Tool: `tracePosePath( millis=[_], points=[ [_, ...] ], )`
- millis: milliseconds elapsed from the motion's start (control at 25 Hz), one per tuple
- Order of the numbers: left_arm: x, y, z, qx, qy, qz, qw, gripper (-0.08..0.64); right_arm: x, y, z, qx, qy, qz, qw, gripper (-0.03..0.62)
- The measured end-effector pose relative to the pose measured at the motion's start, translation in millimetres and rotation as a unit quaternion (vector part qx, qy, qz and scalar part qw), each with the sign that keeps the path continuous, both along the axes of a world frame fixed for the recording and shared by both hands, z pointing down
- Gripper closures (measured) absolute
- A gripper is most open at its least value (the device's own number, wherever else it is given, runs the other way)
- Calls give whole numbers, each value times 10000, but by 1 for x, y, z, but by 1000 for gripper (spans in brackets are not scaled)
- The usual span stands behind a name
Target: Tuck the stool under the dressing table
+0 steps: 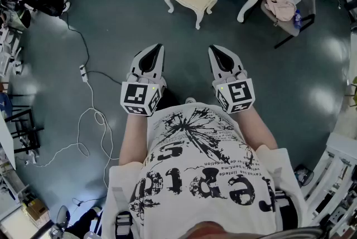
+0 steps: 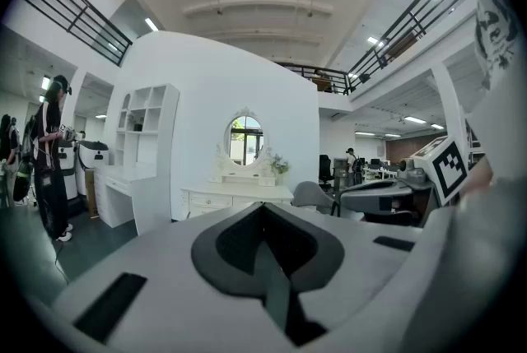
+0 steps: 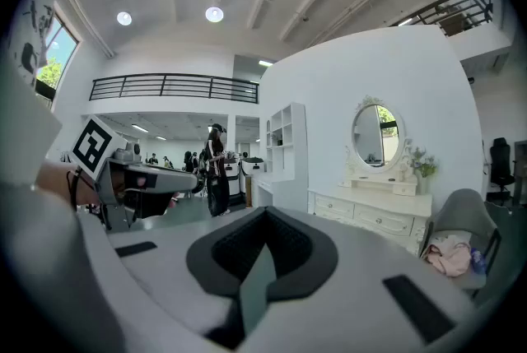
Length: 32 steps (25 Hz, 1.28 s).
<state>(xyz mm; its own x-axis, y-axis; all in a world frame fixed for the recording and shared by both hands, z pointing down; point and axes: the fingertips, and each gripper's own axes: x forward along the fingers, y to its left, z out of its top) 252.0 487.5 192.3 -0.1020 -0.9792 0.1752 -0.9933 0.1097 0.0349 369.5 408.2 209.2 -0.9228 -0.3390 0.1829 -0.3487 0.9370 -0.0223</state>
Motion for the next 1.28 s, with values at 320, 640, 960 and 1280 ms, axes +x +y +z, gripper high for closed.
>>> tracePosePath(
  millis=[320, 640, 960, 1280],
  points=[
    [-11, -4, 10, -48, 53, 28, 10000, 540, -12, -4, 12, -97, 61, 15, 9999, 575],
    [-45, -8, 24, -148, 248, 41, 9996, 540, -44, -13, 21, -291, 94, 213, 9993, 575],
    [-131, -30, 42, -235, 387, 170, 9988, 540, -124, -44, 43, -471, 273, 553, 9970, 575],
    [-235, -68, 47, -429, 372, 664, 9962, 540, -226, -79, 46, -496, 315, 1056, 9927, 574]
  ],
)
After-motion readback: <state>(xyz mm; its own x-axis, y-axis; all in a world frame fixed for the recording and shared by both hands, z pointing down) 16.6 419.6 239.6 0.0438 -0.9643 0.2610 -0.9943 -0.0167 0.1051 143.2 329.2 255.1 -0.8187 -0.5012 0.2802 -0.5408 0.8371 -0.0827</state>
